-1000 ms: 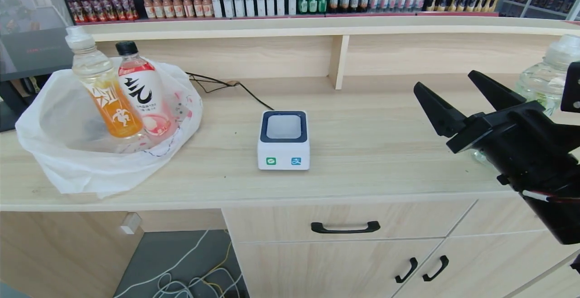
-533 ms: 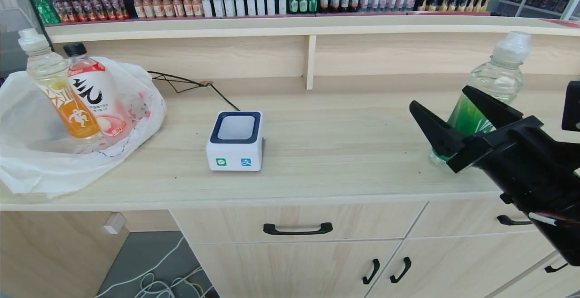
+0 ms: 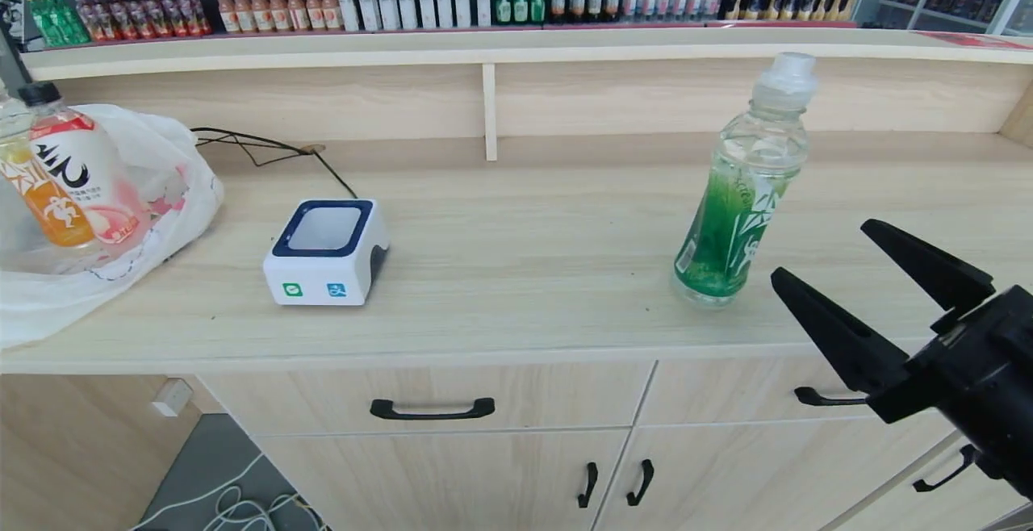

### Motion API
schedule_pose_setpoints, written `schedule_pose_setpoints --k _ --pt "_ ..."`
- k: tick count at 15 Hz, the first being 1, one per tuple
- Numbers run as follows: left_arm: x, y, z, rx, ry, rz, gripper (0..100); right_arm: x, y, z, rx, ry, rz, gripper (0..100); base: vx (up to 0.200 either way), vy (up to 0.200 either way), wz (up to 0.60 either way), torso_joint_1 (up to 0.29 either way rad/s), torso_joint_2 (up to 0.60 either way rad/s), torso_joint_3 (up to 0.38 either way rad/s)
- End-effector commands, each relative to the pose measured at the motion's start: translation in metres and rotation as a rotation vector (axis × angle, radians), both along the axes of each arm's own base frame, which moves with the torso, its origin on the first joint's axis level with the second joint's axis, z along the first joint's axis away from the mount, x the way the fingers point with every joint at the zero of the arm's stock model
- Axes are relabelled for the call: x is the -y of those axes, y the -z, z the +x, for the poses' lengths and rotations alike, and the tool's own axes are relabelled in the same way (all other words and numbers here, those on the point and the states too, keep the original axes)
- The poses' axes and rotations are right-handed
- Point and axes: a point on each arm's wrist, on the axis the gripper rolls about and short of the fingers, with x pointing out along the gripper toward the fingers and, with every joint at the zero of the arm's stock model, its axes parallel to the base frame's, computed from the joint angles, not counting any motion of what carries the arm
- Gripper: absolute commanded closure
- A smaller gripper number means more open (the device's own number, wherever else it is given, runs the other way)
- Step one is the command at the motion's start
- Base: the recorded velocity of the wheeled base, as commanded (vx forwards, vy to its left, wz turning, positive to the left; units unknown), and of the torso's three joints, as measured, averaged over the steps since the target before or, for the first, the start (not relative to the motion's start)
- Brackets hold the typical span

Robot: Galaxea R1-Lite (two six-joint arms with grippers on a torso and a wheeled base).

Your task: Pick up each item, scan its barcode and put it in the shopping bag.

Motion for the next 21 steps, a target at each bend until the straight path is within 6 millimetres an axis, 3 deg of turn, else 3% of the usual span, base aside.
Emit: schedule_pose_setpoints --k 1,17,21 --pt "0.000 0.000 0.000 0.001 -0.001 0.002 0 0.000 0.000 0.000 -0.002 0.000 0.003 0 0.000 0.000 0.00 0.000 0.00 0.000" --pt "0.000 0.000 0.000 0.001 -0.001 0.003 0 -0.010 0.019 0.094 -0.095 0.189 -0.040 0 0.000 0.000 0.00 0.000 0.00 0.000" --pt "0.000 0.000 0.000 0.001 -0.001 0.003 0 -0.013 0.018 0.100 -0.087 0.188 -0.036 0 0.000 0.000 0.00 0.000 0.00 0.000"
